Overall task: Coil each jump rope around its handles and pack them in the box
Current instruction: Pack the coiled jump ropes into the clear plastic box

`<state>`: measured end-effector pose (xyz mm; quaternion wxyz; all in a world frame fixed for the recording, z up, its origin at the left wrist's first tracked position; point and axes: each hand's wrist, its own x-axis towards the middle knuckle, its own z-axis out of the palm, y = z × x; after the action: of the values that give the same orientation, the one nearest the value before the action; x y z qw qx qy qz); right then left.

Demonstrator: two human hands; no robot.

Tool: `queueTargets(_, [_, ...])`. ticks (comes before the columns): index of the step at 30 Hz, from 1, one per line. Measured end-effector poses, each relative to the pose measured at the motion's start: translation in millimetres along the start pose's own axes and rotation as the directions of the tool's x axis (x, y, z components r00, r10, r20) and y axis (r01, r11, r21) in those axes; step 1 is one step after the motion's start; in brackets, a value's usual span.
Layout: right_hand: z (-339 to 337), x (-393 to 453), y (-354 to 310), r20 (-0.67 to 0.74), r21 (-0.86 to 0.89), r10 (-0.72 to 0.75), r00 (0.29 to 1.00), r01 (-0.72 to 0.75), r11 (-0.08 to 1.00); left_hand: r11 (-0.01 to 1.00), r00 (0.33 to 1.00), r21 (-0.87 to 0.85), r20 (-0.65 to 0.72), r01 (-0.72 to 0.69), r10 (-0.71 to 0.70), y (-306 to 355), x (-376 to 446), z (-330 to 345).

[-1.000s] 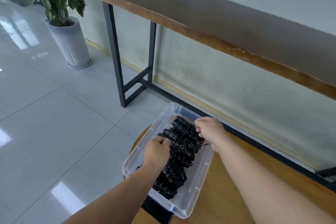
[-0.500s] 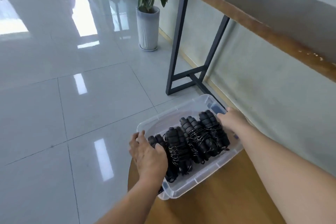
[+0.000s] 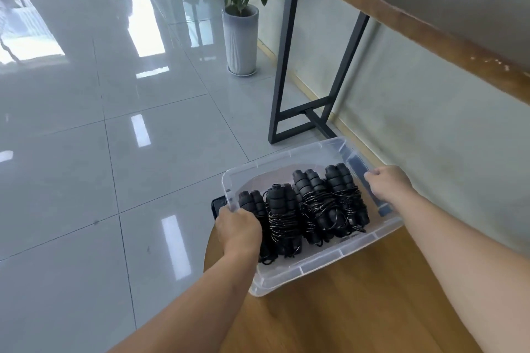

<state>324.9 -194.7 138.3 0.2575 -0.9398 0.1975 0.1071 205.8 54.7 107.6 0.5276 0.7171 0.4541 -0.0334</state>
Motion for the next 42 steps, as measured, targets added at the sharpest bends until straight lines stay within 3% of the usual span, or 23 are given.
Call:
queueTargets(6, [-36.8,-31.6,47.4,-0.043,0.153,0.093,0.995,-0.086,0.984,0.983,0.985,0.070,0.034,-0.171,0.169,25.7,-21.6,4.8])
queueTargets(12, [-72.2,-95.2,122.2,-0.037,0.291,0.276,0.961,-0.253,0.922,0.923,0.927,0.194,0.251,-0.331,0.280,52.5,-57.7,21.3])
queueTargets(20, [-59.5,-218.6,232.2,0.104,0.473,0.567,0.817,-0.543,0.694,0.751,0.755,0.340,0.580,-0.566,0.306,38.3,-104.6,81.4])
queueTargets(26, [-32.1,-267.2,266.9,0.179,0.607,0.690,0.701,-0.631,0.483,0.597,0.635,0.388,0.720,-0.703,0.280,17.3,-116.8,115.7])
queueTargets(33, [-14.5,-292.4,284.1,0.179,0.649,0.769,0.613,-0.661,0.376,0.510,0.540,0.361,0.800,-0.781,0.262,-4.3,-121.8,140.5])
queueTargets(42, [-11.4,-291.3,283.2,0.170,0.634,0.807,0.565,-0.690,0.349,0.458,0.521,0.370,0.811,-0.808,0.265,-10.8,-116.2,143.5])
